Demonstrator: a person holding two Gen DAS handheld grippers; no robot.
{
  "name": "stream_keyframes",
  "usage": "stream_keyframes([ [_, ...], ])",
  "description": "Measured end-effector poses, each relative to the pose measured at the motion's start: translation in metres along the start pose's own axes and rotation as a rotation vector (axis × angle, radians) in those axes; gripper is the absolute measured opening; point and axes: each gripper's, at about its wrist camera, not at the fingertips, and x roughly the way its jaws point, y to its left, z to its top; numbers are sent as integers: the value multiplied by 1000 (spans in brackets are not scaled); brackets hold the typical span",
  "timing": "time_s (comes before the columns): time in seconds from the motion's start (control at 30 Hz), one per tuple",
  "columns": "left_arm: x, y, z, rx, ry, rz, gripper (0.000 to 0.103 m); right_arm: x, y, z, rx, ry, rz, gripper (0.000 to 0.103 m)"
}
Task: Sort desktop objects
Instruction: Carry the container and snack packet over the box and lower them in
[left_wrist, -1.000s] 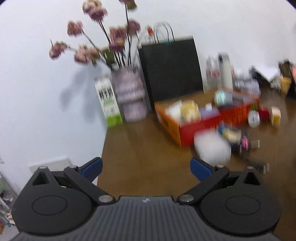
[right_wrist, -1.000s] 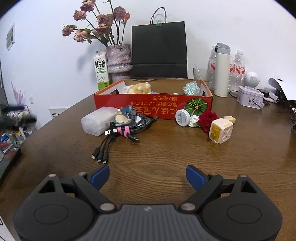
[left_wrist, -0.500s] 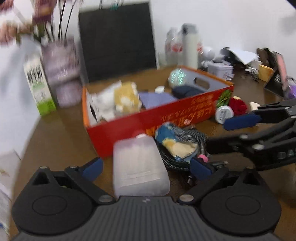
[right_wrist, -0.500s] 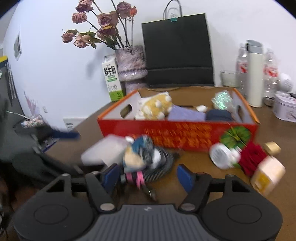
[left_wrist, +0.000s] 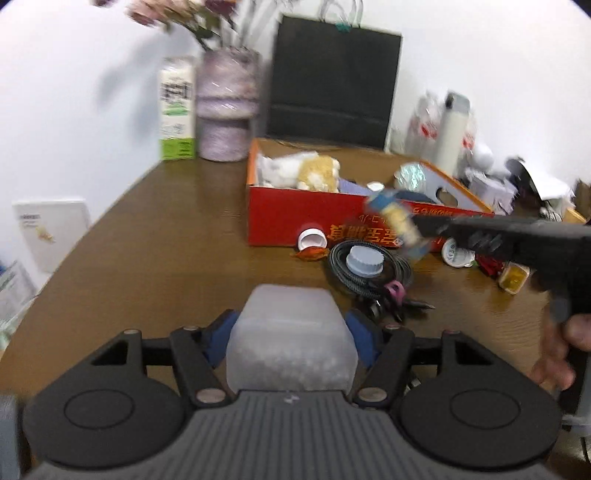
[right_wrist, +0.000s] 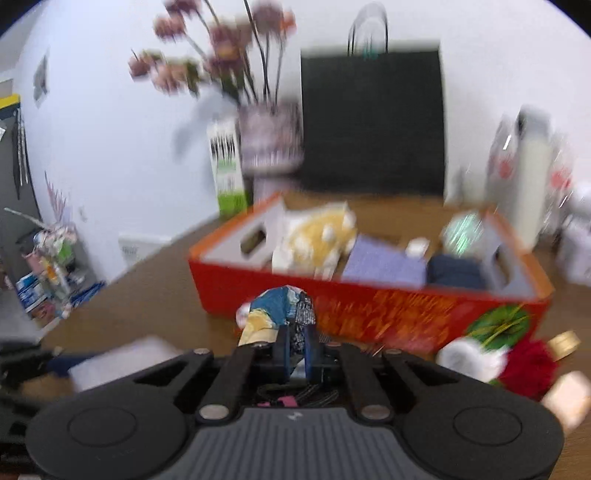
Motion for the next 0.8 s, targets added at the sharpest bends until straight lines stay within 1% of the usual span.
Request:
stream_keyframes([
  [0.07,-26,-13,-18,17,-19,25,67,-36,-4,-5,-14,-35,-7,6],
  [0.1,-35,-17,-26,17,-18,14,67,-48,-7,-10,-13,-28,-6,6],
  [0.17,-52,-28,-42,11,-3,-23,67,-68,-13,-26,-8,23,-17,6],
  [0.27,-67,-45,-60,72,-9,-33,67,-92,-17,-57,-37,119,-83,7],
  [0.3,-70,-50,-64,83,-1,-34,67,-99,-16,-66,-46,135,-97,7],
  [0.4,-74,-60,-72,90,37,-76,67,-124,-13,-90,-72,176,-112,7],
  [0.47,-73,-66,-77,102,59,-83,67,-136,-9,-107,-94,197,-127,8],
  [0.5,-73,-68,-79,106,70,-88,67,-139,-7,-112,-101,206,-141,10],
  [0.53,-73,-69,-81,102,68,-93,67,-143,-6,-116,-104,200,-156,16],
  [0.57,-73,-69,-82,102,65,-93,68,-151,-6,-119,-97,182,-173,21],
  [0.6,-72,-69,-82,103,64,-91,72,-158,-7,-119,-85,162,-167,32],
  [0.63,-71,-69,-81,100,61,-88,75,-163,-7,-118,-70,137,-145,41],
  [0.7,-69,-70,-81,99,66,-86,76,-166,-7,-114,-37,112,-105,49],
  [0.77,-63,-70,-80,98,88,-92,76,-159,-8,-109,6,110,-80,51],
  [0.8,-60,-69,-80,97,100,-97,76,-153,-7,-109,16,121,-80,51],
])
